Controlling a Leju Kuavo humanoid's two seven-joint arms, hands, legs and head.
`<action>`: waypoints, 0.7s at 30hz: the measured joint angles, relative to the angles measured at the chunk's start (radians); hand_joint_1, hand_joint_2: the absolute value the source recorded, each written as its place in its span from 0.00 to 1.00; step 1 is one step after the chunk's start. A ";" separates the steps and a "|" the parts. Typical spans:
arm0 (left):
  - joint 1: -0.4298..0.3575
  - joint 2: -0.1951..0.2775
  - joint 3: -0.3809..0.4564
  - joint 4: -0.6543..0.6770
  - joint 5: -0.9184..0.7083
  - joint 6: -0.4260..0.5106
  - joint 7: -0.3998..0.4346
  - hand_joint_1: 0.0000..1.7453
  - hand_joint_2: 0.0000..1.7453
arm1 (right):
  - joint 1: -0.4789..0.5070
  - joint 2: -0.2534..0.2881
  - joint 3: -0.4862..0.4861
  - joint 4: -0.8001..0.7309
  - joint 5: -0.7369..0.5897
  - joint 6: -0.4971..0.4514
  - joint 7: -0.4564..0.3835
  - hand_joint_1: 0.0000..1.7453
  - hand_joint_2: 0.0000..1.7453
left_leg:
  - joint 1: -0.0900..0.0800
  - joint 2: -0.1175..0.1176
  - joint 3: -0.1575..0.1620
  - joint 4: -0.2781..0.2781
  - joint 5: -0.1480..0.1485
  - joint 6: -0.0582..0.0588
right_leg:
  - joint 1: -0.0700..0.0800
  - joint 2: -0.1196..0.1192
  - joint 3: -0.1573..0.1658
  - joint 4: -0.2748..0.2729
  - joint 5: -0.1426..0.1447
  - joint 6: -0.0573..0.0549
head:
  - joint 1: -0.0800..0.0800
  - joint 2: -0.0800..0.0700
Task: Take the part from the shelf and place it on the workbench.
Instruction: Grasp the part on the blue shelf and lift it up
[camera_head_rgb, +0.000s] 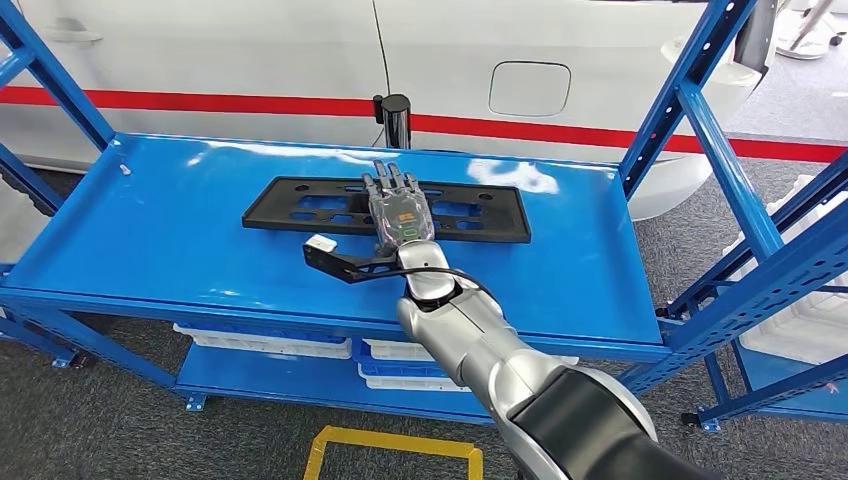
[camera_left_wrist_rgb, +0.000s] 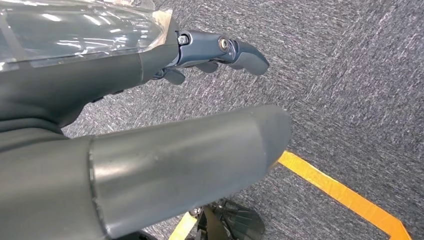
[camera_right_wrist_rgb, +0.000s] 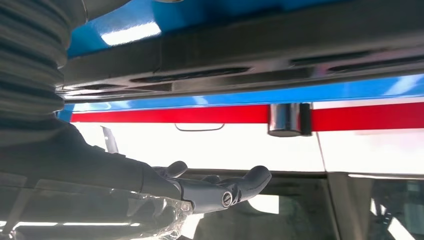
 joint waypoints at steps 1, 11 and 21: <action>0.000 0.001 0.001 0.000 -0.002 -0.001 0.000 0.00 0.00 | -0.002 -0.003 -0.005 0.001 0.001 0.000 0.000 0.51 1.00 | 0.000 0.000 0.000 0.000 0.000 0.000 | 0.000 0.000 0.000 0.000 0.000 0.000 | 0.000 0.000; 0.002 0.012 0.010 0.000 -0.025 -0.026 -0.008 0.00 0.00 | -0.007 -0.041 -0.062 0.009 0.030 -0.008 0.014 0.99 1.00 | 0.000 0.000 0.000 0.000 0.000 0.000 | 0.000 0.000 0.000 0.000 0.000 0.000 | 0.000 0.000; 0.002 0.022 0.012 0.000 -0.060 -0.052 -0.014 0.00 0.00 | -0.014 -0.079 -0.109 0.016 0.096 -0.017 0.039 0.98 1.00 | 0.000 0.000 0.000 0.000 0.000 0.000 | 0.000 0.000 0.000 0.000 0.000 0.000 | 0.000 0.000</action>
